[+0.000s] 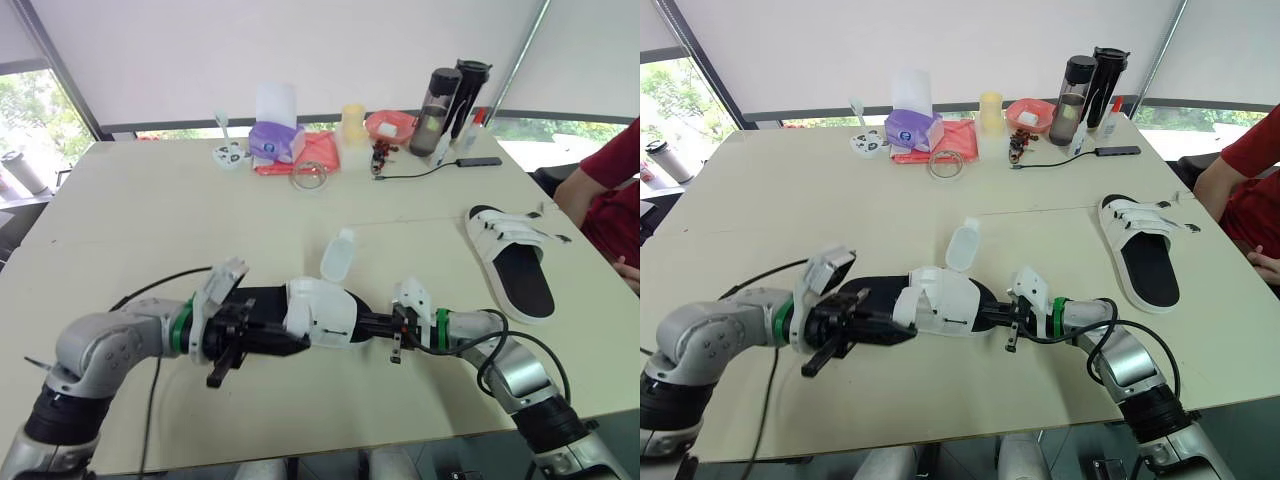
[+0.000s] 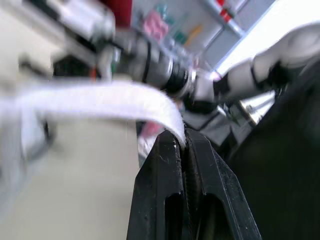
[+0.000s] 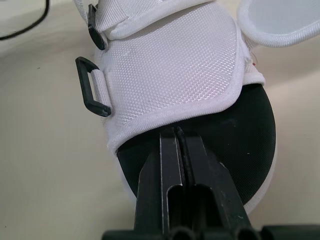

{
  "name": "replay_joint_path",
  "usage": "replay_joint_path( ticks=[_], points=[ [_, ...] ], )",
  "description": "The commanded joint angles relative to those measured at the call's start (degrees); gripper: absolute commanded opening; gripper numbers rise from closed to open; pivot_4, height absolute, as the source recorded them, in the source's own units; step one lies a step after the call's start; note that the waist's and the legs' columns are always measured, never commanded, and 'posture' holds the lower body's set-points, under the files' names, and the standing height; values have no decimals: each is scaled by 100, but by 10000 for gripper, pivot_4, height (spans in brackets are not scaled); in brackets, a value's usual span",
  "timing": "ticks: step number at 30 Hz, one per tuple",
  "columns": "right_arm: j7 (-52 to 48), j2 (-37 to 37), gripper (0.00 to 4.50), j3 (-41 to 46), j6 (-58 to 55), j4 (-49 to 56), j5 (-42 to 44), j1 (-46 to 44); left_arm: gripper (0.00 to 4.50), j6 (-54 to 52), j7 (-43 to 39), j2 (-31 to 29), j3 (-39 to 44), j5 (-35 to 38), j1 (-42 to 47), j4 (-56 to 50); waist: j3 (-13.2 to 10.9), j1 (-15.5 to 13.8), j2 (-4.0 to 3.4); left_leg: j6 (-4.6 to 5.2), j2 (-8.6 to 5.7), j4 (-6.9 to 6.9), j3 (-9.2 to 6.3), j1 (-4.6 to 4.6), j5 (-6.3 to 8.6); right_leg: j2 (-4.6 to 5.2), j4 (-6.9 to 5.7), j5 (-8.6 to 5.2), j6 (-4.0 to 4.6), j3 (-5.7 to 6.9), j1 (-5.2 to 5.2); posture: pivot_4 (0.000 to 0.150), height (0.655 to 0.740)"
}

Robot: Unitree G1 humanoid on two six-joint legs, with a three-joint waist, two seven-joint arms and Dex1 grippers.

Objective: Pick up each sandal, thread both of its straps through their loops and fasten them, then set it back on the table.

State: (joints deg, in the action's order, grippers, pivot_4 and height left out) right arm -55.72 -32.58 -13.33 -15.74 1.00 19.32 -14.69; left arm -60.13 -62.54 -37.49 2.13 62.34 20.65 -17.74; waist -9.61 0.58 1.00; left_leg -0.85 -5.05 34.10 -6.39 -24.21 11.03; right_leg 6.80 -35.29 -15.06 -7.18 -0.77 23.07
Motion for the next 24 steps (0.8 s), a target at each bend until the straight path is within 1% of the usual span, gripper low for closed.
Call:
replay_joint_path(
  ticks=[1,3,5,9,13,14,16,18,20,22,23,24],
  points=[
    [264,-25,0,-59,-188,-541,-446,102,709,-204,956,458,429,406,601,558,-2,-5,5,0,0,2,-2,1,-1,-2,-3,0,-1,4,-1,1500,7400],
    [267,-10,0,-67,-173,-555,-455,101,709,-295,1269,647,466,381,888,877,-2,-3,6,5,-1,9,-3,4,-5,-4,-10,2,-3,8,-9,1500,7400],
    [274,9,0,-70,-176,-563,-464,88,709,-359,1413,723,460,325,1062,1096,-2,11,5,7,-2,10,-1,13,-7,-6,-10,2,-5,8,-34,1500,7400],
    [302,42,0,-54,-164,-557,-475,111,709,-296,1305,702,240,-116,1275,1734,-2,8,5,7,-3,9,-1,20,-7,-13,-10,2,-6,9,-41,1500,7400],
    [324,59,0,-47,-161,-541,-482,138,709,-179,1213,775,194,-460,1396,2297,-2,5,5,-3,-3,9,0,36,-2,-12,-9,2,-5,9,-46,1500,7400],
    [330,64,0,-45,-163,-541,-481,139,3484,-141,1166,795,181,-540,1428,2386,-2,3,6,-4,-3,9,0,37,-2,-11,-8,2,-5,9,-46,1500,7400],
    [332,66,0,-45,-160,-542,-484,140,11023,-74,1075,837,141,-667,1492,2493,0,1,10,-5,-3,8,-1,40,-1,-6,-7,2,-5,9,-46,1500,7400],
    [328,66,0,-46,-160,-543,-487,136,20264,14,995,924,77,-792,1588,2566,0,3,9,-5,-3,9,-1,44,0,-5,-4,2,-5,9,-51,1500,7400],
    [321,66,0,-48,-165,-545,-490,124,32086,80,967,1042,87,-864,1715,2630,0,4,10,-6,-3,8,-1,48,0,-4,-3,2,-5,9,-57,1500,7400],
    [318,66,0,-49,-168,-546,-491,115,42247,100,952,1117,122,-926,1787,2666,0,9,10,-5,-3,8,-1,48,0,-4,-3,2,-6,9,-57,1500,7400],
    [315,66,0,-49,-169,-547,-493,111,44578,105,914,1134,141,-947,1810,2670,0,11,10,-6,-3,7,-1,48,0,-5,-3,2,-6,9,-58,1500,7400],
    [310,64,0,-50,-162,-556,-500,108,44578,170,854,1117,189,-984,1871,2678,0,12,10,-5,-3,7,-1,48,0,-5,-3,2,-6,9,-58,1500,7400]
  ],
)
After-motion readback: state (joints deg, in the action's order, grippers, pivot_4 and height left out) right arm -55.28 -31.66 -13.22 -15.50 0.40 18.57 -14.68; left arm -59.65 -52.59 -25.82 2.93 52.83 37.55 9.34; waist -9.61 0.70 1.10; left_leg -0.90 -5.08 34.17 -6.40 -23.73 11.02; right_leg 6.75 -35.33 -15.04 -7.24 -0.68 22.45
